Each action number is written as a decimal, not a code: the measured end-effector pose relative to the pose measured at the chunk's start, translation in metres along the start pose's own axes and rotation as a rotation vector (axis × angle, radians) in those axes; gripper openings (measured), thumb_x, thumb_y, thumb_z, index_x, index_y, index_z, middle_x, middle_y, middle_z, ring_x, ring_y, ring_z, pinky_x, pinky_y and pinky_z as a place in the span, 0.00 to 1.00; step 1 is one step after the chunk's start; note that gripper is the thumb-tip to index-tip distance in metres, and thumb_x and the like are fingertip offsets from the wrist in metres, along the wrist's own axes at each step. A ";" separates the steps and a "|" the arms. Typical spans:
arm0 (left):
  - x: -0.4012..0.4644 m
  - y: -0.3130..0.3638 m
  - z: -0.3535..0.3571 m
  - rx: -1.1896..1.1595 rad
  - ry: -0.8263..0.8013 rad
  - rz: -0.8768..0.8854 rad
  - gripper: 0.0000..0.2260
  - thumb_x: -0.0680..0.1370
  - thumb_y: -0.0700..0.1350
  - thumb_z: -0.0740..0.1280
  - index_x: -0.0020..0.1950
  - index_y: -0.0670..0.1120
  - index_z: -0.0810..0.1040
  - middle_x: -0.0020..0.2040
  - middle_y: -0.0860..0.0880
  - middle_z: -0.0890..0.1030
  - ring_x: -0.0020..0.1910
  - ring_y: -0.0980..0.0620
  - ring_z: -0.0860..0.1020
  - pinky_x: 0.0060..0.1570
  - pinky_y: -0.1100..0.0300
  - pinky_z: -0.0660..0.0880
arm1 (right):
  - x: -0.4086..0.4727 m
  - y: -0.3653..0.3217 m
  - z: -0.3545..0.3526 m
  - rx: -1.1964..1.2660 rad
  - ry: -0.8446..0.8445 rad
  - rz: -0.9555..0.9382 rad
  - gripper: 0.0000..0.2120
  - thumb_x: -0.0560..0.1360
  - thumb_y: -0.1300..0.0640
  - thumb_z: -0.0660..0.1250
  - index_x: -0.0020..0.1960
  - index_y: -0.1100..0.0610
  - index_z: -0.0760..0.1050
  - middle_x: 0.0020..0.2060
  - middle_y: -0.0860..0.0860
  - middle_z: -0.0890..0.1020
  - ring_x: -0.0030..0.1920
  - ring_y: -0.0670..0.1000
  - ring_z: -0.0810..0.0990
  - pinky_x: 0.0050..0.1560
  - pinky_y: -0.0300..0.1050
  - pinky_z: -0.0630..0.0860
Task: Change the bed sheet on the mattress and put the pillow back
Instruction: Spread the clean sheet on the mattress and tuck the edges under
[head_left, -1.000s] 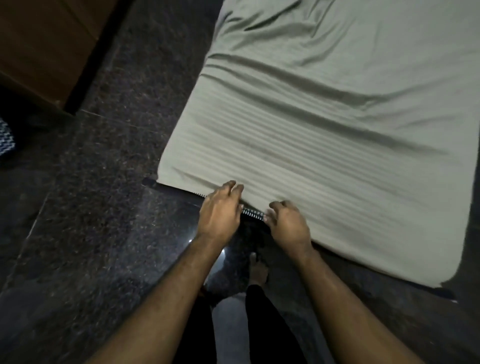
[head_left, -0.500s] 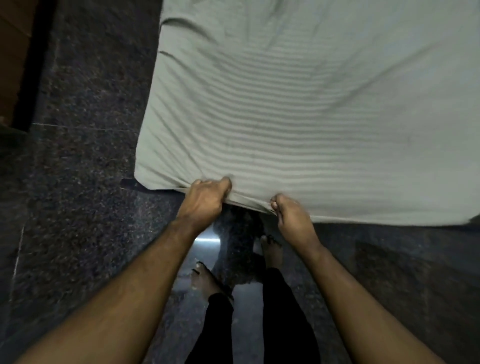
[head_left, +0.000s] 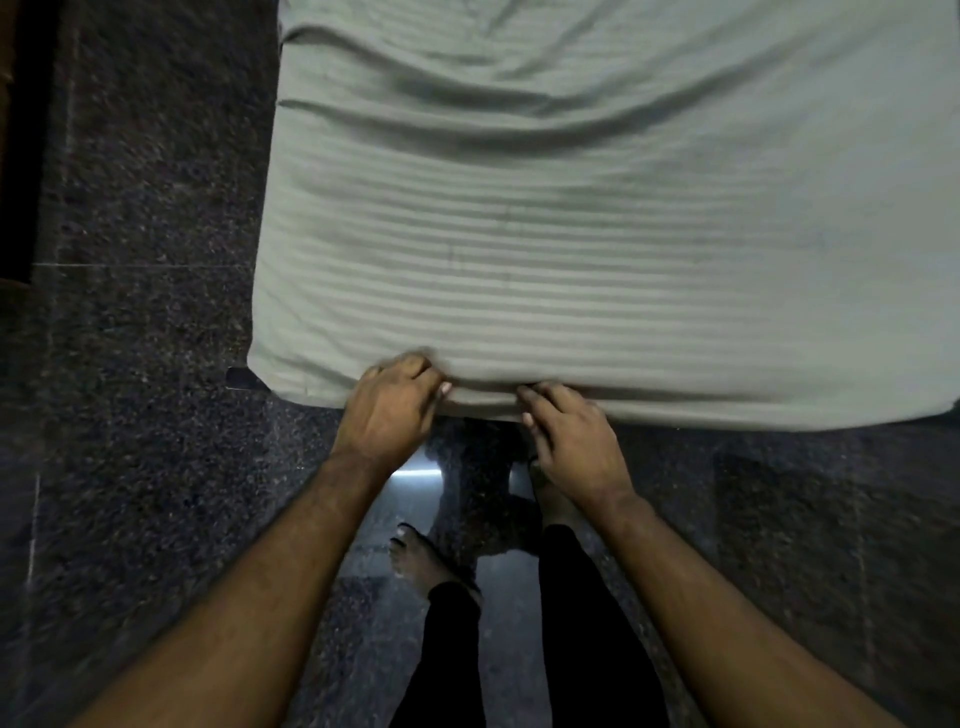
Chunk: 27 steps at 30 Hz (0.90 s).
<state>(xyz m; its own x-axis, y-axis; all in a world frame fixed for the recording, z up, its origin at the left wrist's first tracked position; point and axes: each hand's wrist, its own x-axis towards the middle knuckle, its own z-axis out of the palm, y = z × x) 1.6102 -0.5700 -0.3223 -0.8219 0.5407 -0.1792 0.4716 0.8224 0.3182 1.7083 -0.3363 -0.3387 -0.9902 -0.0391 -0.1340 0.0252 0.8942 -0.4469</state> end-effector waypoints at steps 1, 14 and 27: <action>-0.002 0.000 0.002 0.010 0.015 -0.011 0.16 0.81 0.52 0.58 0.49 0.46 0.82 0.46 0.46 0.81 0.46 0.41 0.80 0.48 0.50 0.75 | 0.000 -0.001 0.004 -0.021 -0.011 -0.002 0.18 0.81 0.54 0.62 0.69 0.56 0.76 0.60 0.53 0.80 0.61 0.56 0.78 0.59 0.53 0.77; -0.007 0.015 0.000 -0.013 -0.132 -0.248 0.21 0.80 0.52 0.53 0.60 0.48 0.82 0.56 0.48 0.84 0.57 0.45 0.80 0.65 0.47 0.71 | 0.032 -0.051 -0.013 -0.331 -0.229 0.171 0.04 0.69 0.59 0.73 0.44 0.54 0.81 0.39 0.53 0.83 0.40 0.58 0.83 0.42 0.48 0.78; -0.090 0.005 -0.275 -0.220 0.246 -0.276 0.13 0.81 0.46 0.60 0.53 0.41 0.83 0.50 0.41 0.84 0.45 0.37 0.82 0.47 0.47 0.78 | 0.078 -0.308 -0.191 -0.028 -0.049 0.087 0.14 0.81 0.53 0.62 0.63 0.57 0.79 0.64 0.54 0.79 0.61 0.60 0.78 0.55 0.55 0.79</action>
<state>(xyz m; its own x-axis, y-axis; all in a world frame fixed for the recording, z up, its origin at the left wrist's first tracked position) 1.5990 -0.6638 -0.0487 -0.9719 0.2258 -0.0666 0.1661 0.8584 0.4854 1.5976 -0.5293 -0.0427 -0.9766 0.0181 -0.2142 0.1061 0.9071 -0.4072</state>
